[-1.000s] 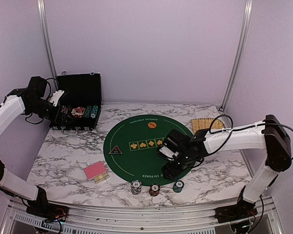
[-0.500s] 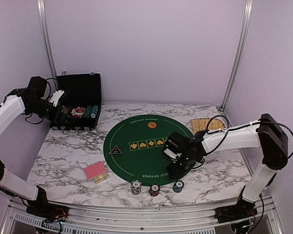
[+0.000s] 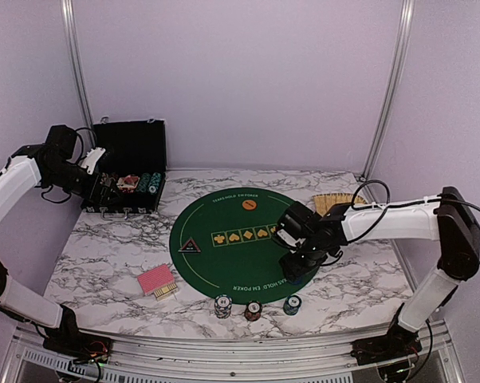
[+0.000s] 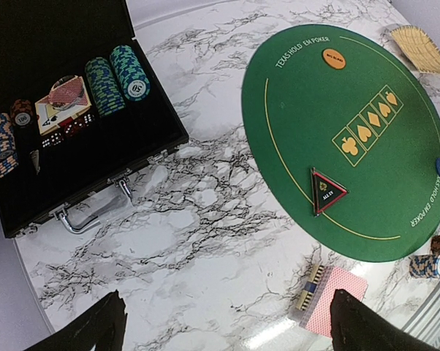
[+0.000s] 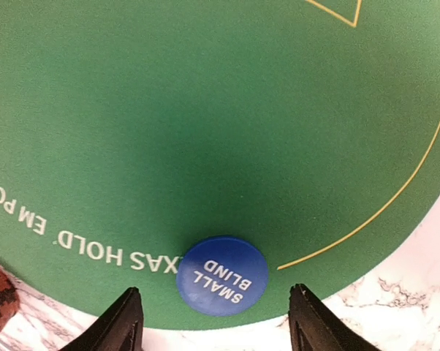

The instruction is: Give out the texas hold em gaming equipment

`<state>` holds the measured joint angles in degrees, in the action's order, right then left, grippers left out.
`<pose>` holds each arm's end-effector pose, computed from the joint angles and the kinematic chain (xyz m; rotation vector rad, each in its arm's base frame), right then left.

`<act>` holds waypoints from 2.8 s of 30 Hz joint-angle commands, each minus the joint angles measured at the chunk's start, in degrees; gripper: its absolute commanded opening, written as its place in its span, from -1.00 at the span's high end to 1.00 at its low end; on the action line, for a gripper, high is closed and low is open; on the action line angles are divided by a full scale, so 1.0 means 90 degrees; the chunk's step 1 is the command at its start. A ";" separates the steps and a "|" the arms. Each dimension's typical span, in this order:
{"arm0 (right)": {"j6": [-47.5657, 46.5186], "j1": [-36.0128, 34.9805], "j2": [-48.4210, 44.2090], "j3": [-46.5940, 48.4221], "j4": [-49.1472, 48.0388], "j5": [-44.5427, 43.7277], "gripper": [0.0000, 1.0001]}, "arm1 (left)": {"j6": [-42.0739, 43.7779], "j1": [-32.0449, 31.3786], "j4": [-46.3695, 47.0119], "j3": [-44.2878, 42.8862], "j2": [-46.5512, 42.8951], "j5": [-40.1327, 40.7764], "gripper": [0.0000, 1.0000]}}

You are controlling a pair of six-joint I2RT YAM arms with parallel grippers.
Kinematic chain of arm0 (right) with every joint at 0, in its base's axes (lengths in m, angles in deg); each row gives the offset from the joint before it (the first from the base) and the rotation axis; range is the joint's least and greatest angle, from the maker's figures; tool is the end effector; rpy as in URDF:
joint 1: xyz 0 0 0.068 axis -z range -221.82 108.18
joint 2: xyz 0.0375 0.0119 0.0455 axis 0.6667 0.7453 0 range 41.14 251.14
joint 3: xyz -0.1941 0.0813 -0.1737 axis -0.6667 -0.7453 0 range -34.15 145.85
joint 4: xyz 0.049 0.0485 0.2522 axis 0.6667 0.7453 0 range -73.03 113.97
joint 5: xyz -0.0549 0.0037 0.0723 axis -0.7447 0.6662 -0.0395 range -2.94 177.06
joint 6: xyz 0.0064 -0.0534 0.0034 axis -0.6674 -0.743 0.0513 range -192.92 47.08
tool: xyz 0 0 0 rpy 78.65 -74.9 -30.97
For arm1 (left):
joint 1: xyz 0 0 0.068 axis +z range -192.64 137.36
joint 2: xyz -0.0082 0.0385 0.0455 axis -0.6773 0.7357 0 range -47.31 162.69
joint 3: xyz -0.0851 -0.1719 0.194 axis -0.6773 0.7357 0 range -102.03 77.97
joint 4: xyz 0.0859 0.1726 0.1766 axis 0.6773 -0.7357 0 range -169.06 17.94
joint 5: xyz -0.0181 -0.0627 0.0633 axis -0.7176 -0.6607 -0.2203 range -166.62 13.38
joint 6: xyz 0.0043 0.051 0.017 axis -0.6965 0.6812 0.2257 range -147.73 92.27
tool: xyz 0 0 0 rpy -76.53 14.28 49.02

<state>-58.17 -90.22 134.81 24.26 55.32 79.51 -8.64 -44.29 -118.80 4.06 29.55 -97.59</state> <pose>0.2043 0.2231 0.1798 -0.7935 2.7156 0.0546 0.2766 -0.0208 0.3361 0.5874 2.3105 -0.3027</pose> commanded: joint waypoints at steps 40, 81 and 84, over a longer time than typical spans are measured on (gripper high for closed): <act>-0.0752 -0.2423 0.2254 0.3677 0.1193 0.1502 -0.67 | 0.0151 0.0024 -0.0363 -0.0078 -0.0283 -0.0102 -0.98; -0.0915 -0.2493 0.2501 0.3707 0.1169 0.1650 -0.10 | 0.0234 0.0026 -0.0392 -0.0079 -0.0300 0.0027 -0.98; -0.0925 -0.2493 0.2527 0.3695 0.1178 0.1596 -0.18 | 0.0247 0.0021 -0.0392 -0.0079 -0.0305 0.0046 -0.98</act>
<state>-66.11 -112.12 156.44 56.41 65.53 94.13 -7.11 -44.29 -120.42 4.06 28.28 -97.55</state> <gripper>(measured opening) 0.582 0.989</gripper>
